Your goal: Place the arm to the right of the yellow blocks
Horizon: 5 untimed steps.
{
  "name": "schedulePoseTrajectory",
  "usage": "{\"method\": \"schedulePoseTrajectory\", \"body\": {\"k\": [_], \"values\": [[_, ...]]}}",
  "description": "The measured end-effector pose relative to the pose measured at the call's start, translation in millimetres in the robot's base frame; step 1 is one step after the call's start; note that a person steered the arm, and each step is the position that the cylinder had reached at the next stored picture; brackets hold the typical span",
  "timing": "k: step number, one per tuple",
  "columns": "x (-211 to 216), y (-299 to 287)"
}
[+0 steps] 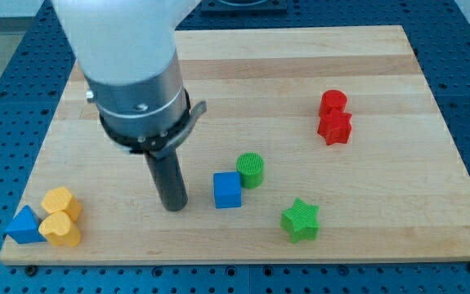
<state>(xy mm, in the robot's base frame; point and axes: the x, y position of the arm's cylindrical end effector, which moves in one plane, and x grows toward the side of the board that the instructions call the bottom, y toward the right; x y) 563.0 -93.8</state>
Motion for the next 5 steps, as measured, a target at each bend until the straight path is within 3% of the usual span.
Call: {"method": "schedulePoseTrajectory", "body": {"k": [3, 5], "values": [[23, -40], [26, -18]]}}
